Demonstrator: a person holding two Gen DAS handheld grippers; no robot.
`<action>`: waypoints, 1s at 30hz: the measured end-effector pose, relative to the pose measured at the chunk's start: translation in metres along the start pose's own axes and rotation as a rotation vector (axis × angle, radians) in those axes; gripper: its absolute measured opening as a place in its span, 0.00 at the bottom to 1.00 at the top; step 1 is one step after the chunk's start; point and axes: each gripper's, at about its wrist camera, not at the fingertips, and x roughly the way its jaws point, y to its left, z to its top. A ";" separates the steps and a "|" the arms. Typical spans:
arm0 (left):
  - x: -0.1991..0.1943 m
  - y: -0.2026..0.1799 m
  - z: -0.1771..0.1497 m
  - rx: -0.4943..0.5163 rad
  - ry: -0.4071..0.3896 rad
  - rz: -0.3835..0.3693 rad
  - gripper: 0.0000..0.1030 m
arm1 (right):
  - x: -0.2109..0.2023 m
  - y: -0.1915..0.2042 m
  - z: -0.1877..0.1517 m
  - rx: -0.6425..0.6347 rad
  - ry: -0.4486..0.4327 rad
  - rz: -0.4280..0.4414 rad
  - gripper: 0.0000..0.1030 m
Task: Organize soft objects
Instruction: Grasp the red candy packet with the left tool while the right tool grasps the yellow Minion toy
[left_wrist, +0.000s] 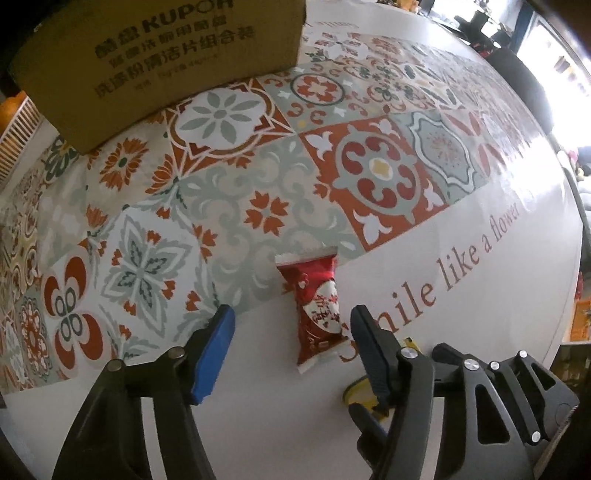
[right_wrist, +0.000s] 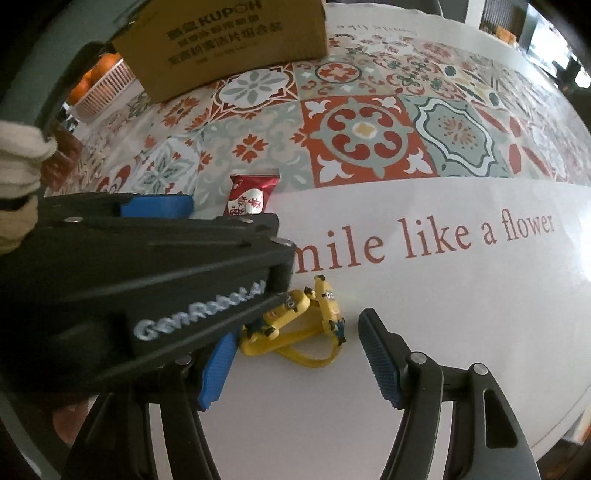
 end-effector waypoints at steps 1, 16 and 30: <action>0.001 0.000 -0.001 -0.004 -0.002 -0.006 0.58 | 0.000 0.000 0.000 0.001 -0.003 0.002 0.64; 0.005 -0.007 0.002 0.022 -0.048 0.062 0.34 | -0.011 -0.038 0.003 0.084 -0.040 -0.049 0.52; -0.006 0.008 -0.013 -0.029 -0.094 -0.057 0.25 | -0.026 -0.051 0.003 0.132 -0.103 -0.047 0.45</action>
